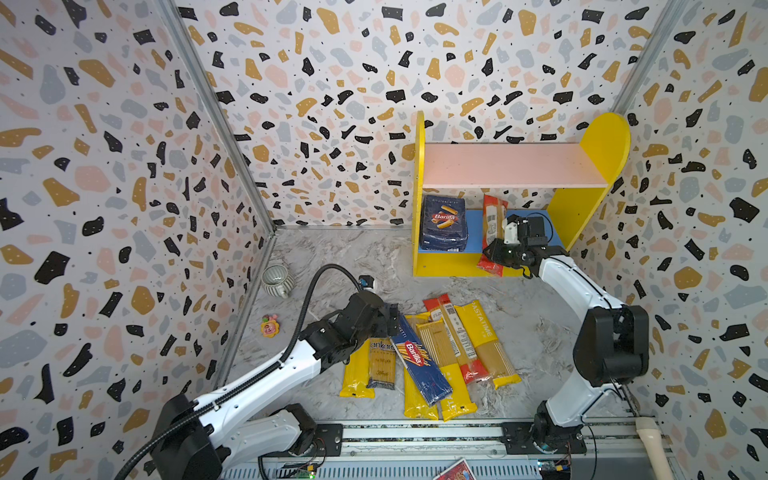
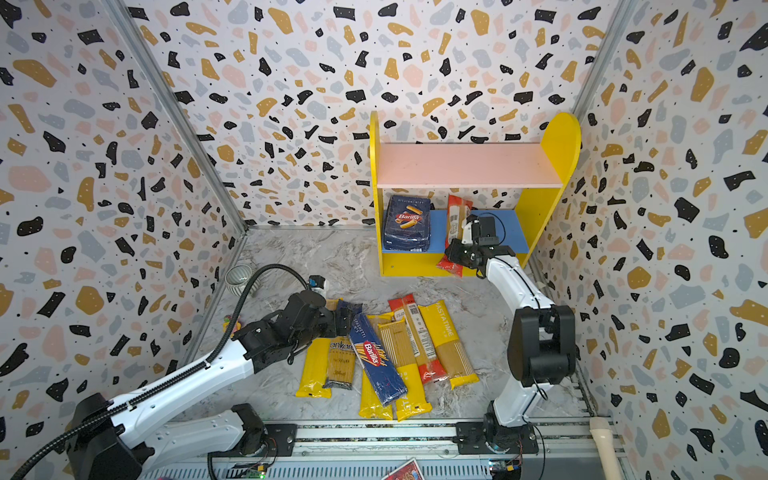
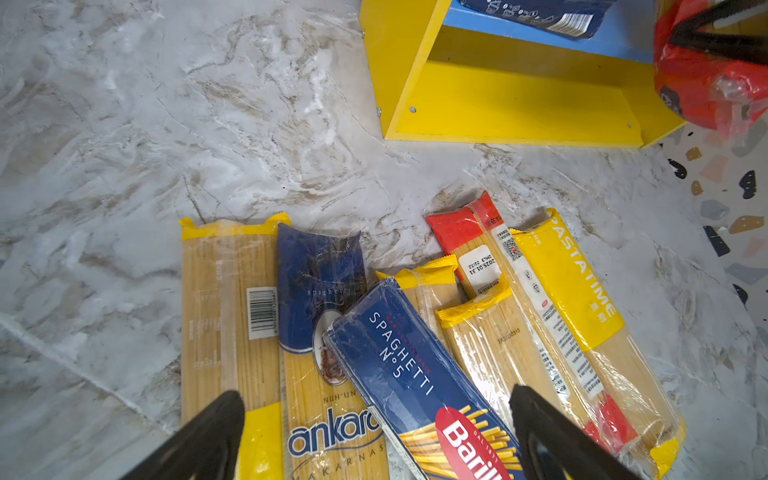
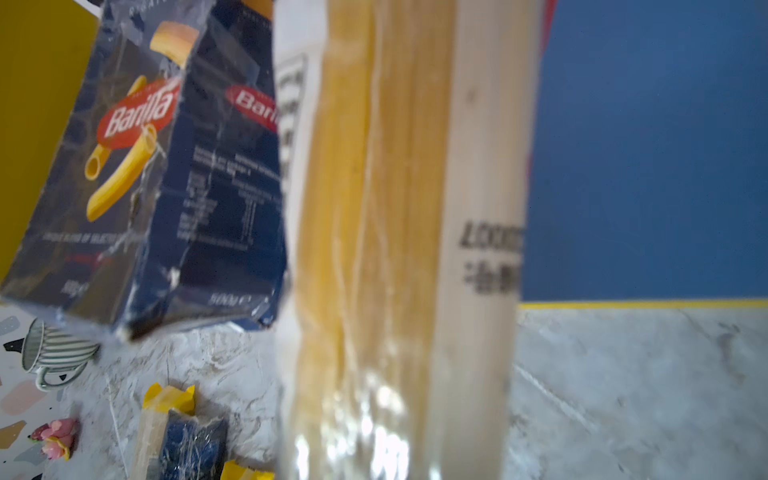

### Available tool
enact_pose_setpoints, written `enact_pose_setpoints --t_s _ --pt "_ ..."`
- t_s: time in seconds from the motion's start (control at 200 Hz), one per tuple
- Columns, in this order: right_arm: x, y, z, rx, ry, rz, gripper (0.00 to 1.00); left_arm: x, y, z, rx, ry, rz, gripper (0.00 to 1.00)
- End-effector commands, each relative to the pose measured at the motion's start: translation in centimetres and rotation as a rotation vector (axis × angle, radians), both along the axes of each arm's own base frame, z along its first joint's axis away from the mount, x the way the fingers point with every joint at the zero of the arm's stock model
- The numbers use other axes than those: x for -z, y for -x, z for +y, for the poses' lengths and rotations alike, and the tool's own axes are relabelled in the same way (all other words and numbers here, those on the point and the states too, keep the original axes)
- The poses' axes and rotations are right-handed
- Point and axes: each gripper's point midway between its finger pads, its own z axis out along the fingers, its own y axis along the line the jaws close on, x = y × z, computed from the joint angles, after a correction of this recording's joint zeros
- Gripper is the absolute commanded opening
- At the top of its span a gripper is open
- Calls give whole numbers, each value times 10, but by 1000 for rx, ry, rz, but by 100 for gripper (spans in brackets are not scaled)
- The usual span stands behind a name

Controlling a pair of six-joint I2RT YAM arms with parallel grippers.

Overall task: Place and organize the pasta boxes and bags onto the shelf
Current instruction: 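Lift the red-topped bag with the right gripper onto the blue shelf beside the box, then open the right gripper and move it back down to the blue Barilla spaghetti box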

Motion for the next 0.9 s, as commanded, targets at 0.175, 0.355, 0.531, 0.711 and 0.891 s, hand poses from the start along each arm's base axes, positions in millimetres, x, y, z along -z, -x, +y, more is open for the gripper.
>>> enact_pose_setpoints --t_s 0.175,0.355,0.531,0.711,0.891 --pt "-89 -64 18 -88 -59 -298 26 -14 -27 -5 -4 10 -30 100" --pt "-76 -69 30 -122 -89 -276 31 -2 -30 -5 1 3 1 100" --pt "-70 -69 42 -153 -95 -264 40 2 -29 -2 1 6 12 100" --pt "-69 -69 54 -193 -116 -255 60 3 -26 2 -8 16 12 99" --pt "-67 -68 56 -199 -120 -246 67 4 -22 7 -18 25 11 99"
